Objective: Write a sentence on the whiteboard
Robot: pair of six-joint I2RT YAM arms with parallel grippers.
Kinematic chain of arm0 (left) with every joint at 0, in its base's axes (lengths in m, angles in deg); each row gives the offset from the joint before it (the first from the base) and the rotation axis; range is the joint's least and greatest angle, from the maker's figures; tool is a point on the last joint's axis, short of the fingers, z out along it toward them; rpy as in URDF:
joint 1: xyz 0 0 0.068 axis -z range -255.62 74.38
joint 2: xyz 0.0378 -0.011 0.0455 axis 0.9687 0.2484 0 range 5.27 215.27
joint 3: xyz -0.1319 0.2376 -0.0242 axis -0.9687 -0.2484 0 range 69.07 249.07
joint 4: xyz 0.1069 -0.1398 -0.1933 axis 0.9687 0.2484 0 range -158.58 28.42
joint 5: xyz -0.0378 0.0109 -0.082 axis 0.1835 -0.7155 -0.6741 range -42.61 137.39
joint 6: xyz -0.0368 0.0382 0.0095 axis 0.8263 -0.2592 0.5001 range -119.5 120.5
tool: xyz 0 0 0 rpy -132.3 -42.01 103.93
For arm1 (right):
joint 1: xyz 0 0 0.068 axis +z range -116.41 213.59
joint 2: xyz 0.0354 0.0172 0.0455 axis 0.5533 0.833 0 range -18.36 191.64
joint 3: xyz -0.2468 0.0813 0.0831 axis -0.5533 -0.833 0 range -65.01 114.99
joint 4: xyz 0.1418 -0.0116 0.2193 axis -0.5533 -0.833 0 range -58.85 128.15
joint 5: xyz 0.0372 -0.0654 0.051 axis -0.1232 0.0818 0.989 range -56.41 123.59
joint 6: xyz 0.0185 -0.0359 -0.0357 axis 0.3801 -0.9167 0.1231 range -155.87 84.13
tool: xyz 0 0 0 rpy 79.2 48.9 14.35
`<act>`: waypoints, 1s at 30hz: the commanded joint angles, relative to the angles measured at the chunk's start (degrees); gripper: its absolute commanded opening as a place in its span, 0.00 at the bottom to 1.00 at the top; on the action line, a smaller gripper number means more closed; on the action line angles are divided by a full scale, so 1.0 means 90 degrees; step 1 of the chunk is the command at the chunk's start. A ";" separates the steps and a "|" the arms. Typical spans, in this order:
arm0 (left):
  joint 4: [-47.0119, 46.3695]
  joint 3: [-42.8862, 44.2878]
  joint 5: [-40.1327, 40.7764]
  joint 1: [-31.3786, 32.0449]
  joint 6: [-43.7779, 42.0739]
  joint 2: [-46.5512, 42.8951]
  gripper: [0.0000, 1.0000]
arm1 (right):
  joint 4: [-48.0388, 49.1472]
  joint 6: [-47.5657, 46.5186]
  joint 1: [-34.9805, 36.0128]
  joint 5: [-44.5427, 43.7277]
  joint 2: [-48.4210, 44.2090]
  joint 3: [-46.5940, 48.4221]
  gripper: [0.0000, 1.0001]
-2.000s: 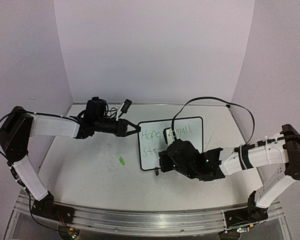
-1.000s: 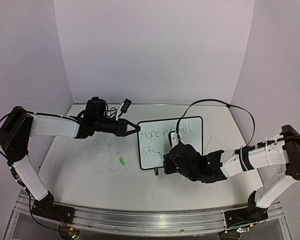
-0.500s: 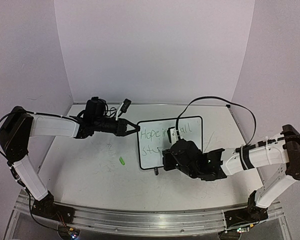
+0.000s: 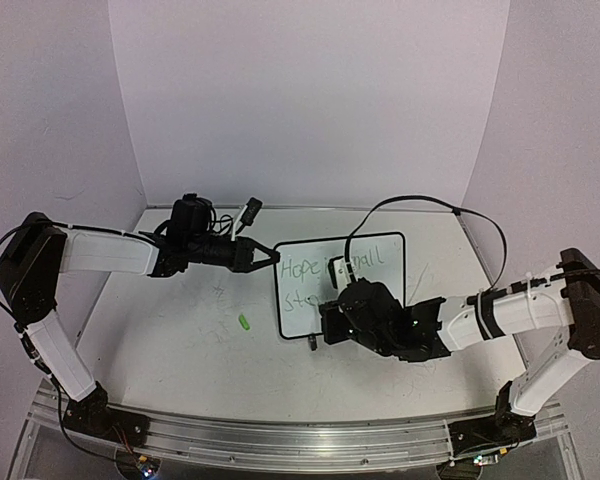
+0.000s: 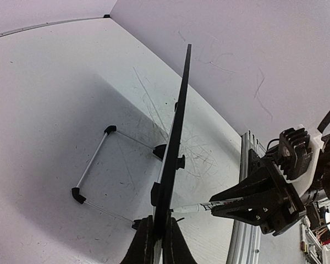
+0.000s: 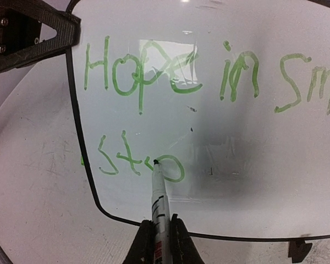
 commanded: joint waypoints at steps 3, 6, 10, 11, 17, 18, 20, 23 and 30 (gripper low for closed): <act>-0.0212 0.0030 -0.0159 -0.0008 0.0044 -0.0358 0.00 | -0.0264 0.0251 -0.0060 0.0038 0.0082 -0.0059 0.00; -0.0212 0.0034 -0.0160 -0.0003 0.0044 -0.0359 0.00 | -0.0313 0.0364 -0.0049 0.0178 0.0118 -0.0199 0.00; -0.0212 0.0021 -0.0151 -0.0005 0.0044 -0.0361 0.00 | -0.0366 0.0476 -0.0038 0.0302 0.0125 -0.0344 0.00; -0.0213 0.0023 -0.0151 -0.0007 0.0044 -0.0358 0.00 | -0.0379 0.0483 -0.0031 0.0323 0.0102 -0.0351 0.00; -0.0212 0.0032 -0.0144 -0.0007 0.0044 -0.0315 0.00 | -0.0242 0.0207 0.0006 0.0503 -0.0620 -0.0311 0.00; -0.0212 0.0037 -0.0141 -0.0008 0.0044 -0.0316 0.00 | -0.0161 0.0146 0.0007 0.0515 -0.0787 -0.0334 0.00; -0.0212 0.0033 -0.0140 -0.0008 0.0044 -0.0312 0.00 | -0.0049 0.0072 -0.0013 0.0488 -0.1036 -0.0386 0.00; -0.0212 0.0040 -0.0145 -0.0008 0.0037 -0.0327 0.00 | -0.0040 0.0050 -0.0168 0.0375 -0.1067 -0.0420 0.00; -0.0212 0.0018 -0.0121 -0.0005 0.0024 -0.0357 0.00 | -0.0047 -0.0019 -0.0215 0.0206 -0.0986 -0.0285 0.00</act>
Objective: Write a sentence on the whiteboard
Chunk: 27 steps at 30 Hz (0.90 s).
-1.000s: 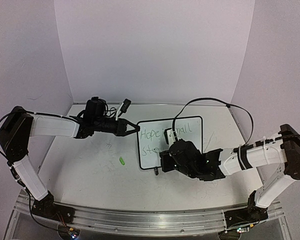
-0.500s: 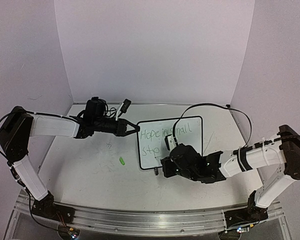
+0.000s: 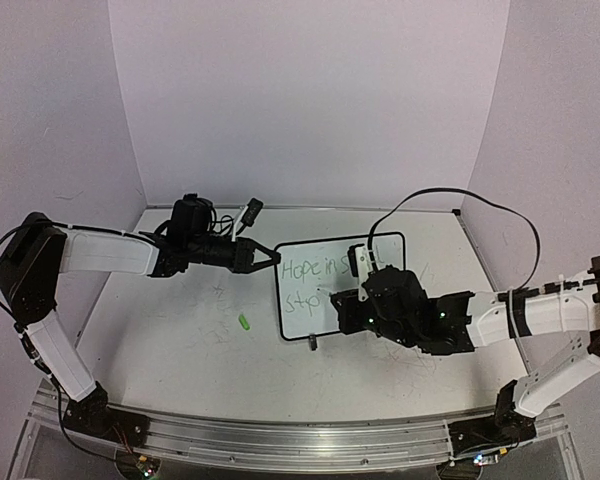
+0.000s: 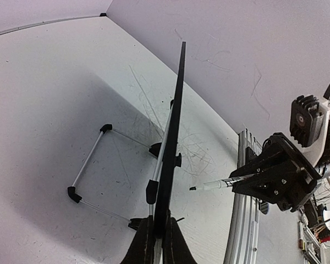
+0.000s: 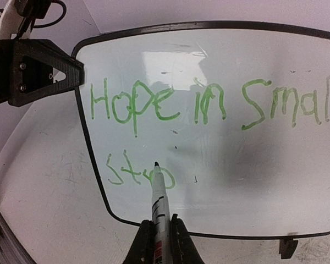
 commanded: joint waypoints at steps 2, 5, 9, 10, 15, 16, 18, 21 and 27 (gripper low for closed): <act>-0.0236 0.0032 -0.0052 -0.0010 0.0039 -0.0347 0.00 | 0.0085 -0.0189 -0.0007 -0.0264 0.0032 0.0104 0.00; -0.0230 0.0034 -0.0052 -0.0006 0.0030 -0.0353 0.00 | 0.0083 -0.0221 -0.0010 -0.0250 0.0032 0.0080 0.00; -0.0223 0.0011 -0.0037 -0.0010 0.0019 -0.0384 0.00 | 0.0086 -0.0205 -0.0008 -0.0208 0.0006 0.0017 0.00; -0.0221 0.0014 -0.0032 -0.0010 0.0019 -0.0386 0.00 | 0.0086 -0.0194 -0.0010 -0.0216 -0.0021 -0.0010 0.00; -0.0224 0.0029 -0.0034 -0.0010 0.0010 -0.0350 0.00 | 0.0092 -0.0213 -0.0009 -0.0265 -0.0081 -0.0079 0.00; -0.0221 0.0034 -0.0035 -0.0010 0.0009 -0.0346 0.00 | 0.0090 -0.0225 -0.0010 -0.0257 -0.0072 -0.0080 0.00; -0.0212 0.0037 -0.0040 -0.0010 0.0009 -0.0334 0.00 | 0.0091 -0.0261 -0.0008 -0.0264 -0.0046 -0.0083 0.00; -0.0213 0.0030 -0.0023 -0.0008 0.0004 -0.0344 0.00 | 0.0074 -0.0292 -0.0007 -0.0307 -0.0030 -0.0108 0.00; -0.0208 0.0038 -0.0032 -0.0010 0.0000 -0.0344 0.00 | 0.0018 -0.0288 -0.0009 -0.0332 -0.0043 -0.0138 0.00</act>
